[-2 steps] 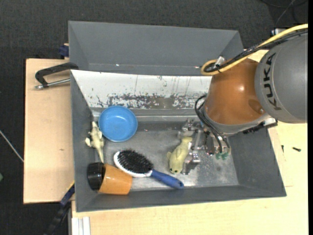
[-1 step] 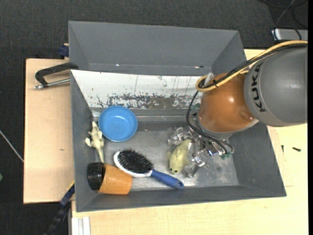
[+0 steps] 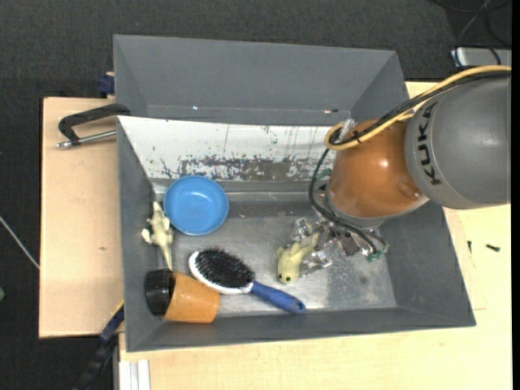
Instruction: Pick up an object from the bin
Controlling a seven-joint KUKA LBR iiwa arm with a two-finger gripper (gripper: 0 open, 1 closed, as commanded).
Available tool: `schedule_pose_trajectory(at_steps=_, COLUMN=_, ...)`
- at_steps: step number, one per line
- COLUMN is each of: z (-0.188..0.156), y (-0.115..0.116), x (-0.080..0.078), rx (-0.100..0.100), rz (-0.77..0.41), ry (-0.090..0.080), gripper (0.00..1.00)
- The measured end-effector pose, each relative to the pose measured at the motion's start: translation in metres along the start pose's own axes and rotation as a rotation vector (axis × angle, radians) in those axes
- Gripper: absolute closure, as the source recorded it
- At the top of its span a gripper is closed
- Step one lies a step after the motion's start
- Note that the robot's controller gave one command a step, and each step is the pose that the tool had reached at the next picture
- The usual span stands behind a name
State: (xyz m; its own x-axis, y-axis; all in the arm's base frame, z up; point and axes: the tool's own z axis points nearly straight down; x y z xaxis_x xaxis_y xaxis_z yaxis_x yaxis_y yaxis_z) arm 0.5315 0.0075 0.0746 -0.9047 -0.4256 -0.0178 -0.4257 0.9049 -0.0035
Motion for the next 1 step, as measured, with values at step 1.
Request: schedule_pose_trajectory(at_steps=1, z=-0.1356, y=-0.0133, x=-0.003, rx=0.002, rz=-0.014, ry=0.004, gripper=1.0)
